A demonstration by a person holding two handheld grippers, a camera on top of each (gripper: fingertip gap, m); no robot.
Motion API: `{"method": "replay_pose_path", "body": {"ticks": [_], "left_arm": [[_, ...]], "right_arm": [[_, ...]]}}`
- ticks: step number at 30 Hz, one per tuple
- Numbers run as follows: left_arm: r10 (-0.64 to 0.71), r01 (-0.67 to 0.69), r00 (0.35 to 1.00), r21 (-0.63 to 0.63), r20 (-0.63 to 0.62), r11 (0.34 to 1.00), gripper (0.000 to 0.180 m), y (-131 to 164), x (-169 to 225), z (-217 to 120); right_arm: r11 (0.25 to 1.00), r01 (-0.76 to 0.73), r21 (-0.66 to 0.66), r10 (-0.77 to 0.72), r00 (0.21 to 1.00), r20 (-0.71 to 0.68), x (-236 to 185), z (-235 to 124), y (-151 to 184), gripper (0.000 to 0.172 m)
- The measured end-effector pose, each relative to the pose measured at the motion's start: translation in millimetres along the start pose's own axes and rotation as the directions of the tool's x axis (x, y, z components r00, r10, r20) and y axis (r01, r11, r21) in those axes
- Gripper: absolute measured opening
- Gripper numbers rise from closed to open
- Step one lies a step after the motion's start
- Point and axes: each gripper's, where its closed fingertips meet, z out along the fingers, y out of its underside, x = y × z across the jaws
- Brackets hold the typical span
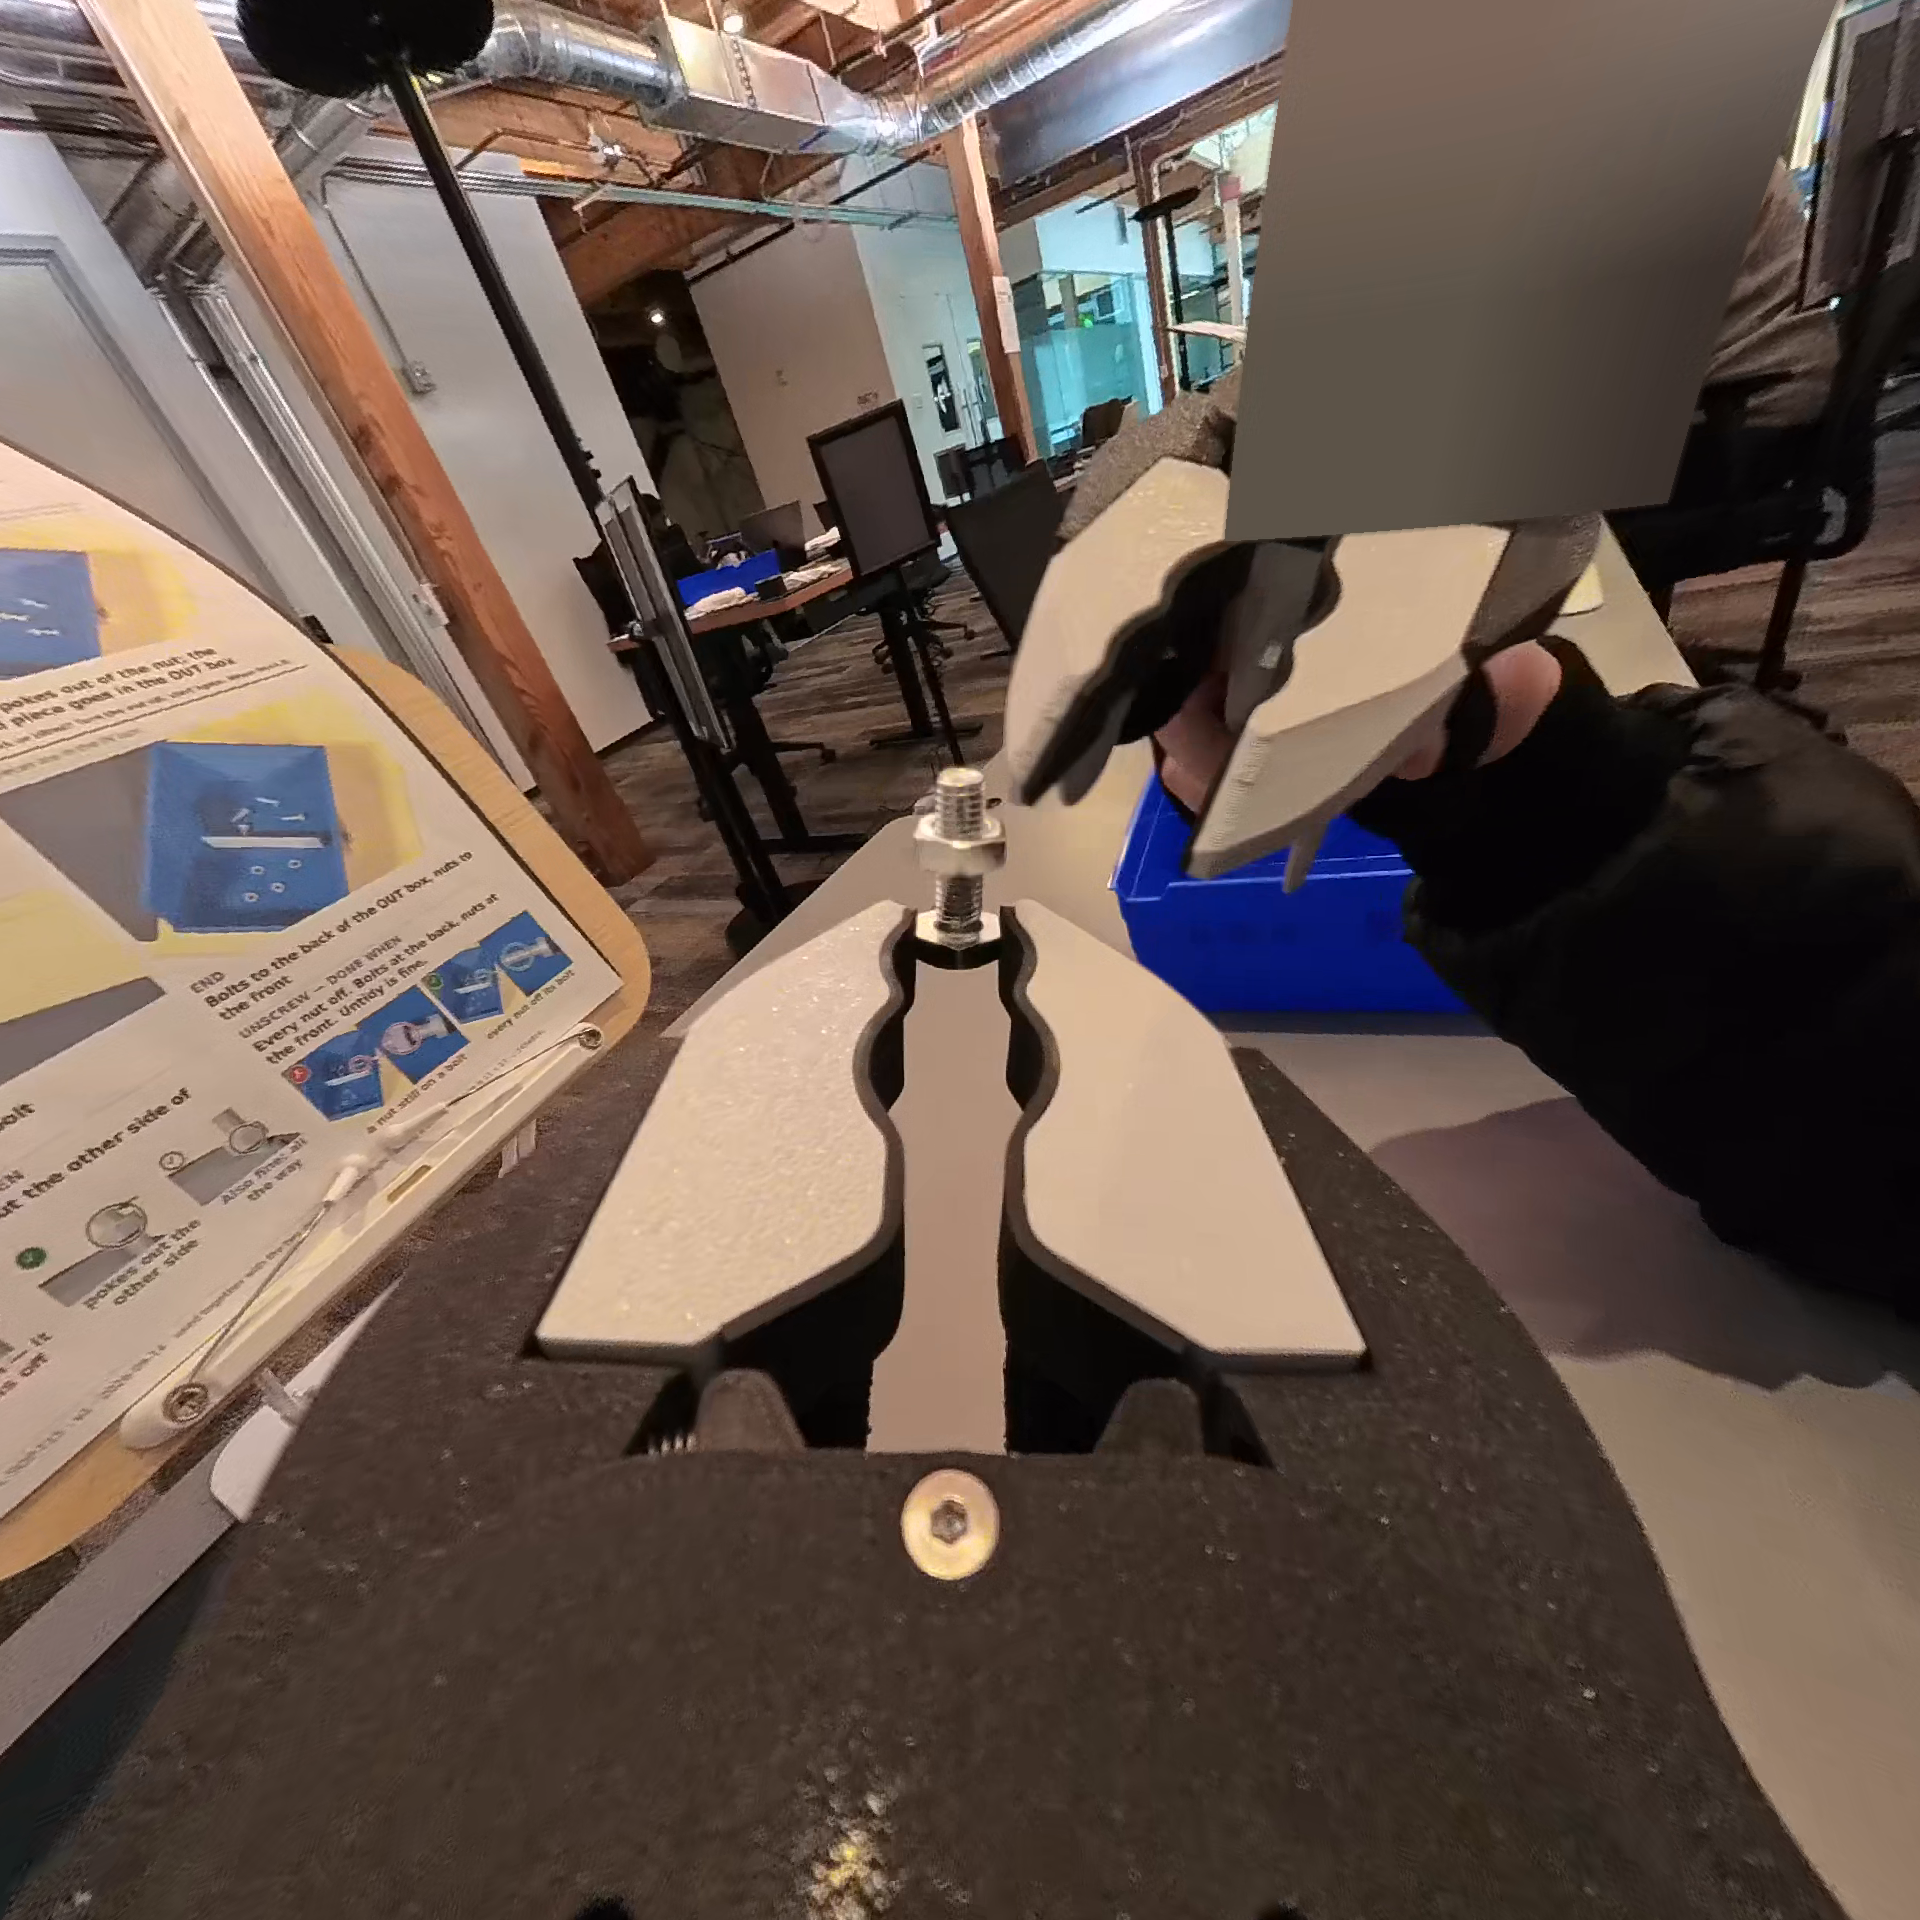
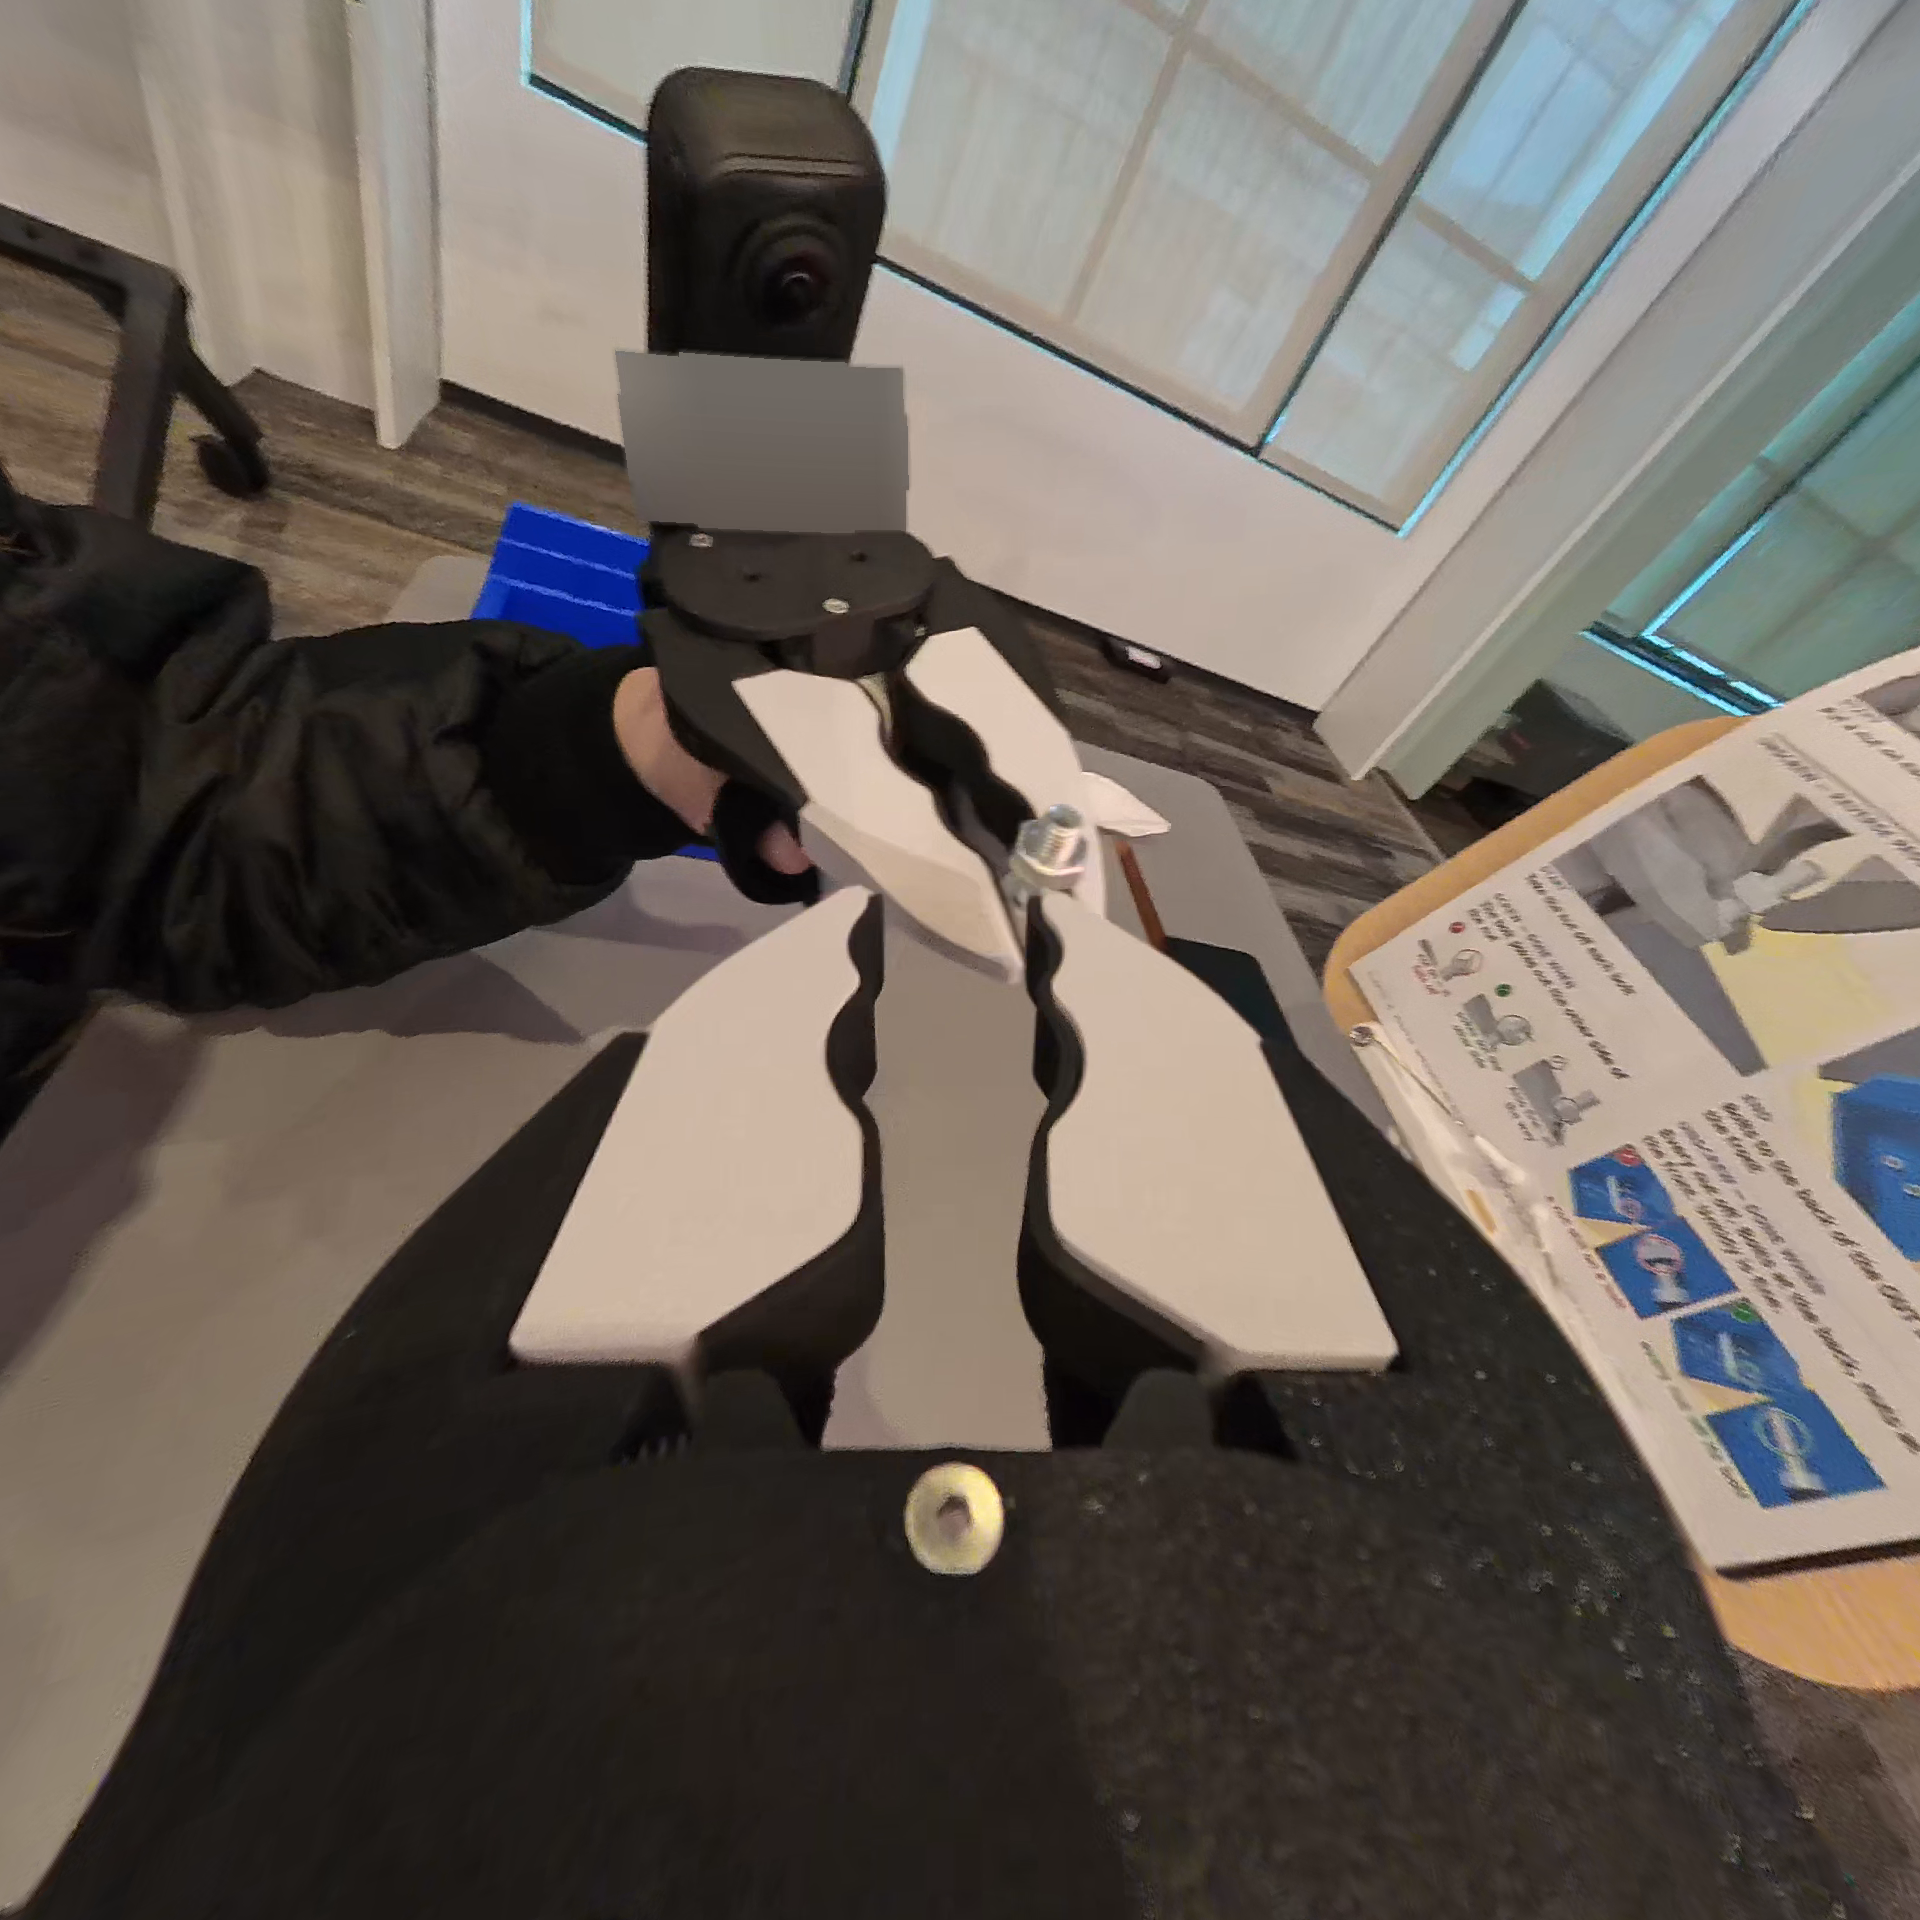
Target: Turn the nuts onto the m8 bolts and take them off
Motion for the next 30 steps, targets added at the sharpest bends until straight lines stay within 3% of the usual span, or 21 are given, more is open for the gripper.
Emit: {"method": "replay_pose_path", "body": {"ticks": [9,30], "left_arm": [[0.036,-0.041,0.998,-0.09,-0.05,0.995,0.015,15.0,14.6,10.4],[0.019,-0.025,0.997,-0.075,-0.075,0.997,0.015,11.6,18.6,9.8]], "right_arm": [[0.998,-0.014,0.061,0.015,1.0,-0.021,9.9,-4.4,-3.2,0.015],[0.997,-0.05,0.054,0.048,0.998,0.04,7.4,2.9,5.4,0.007]]}}
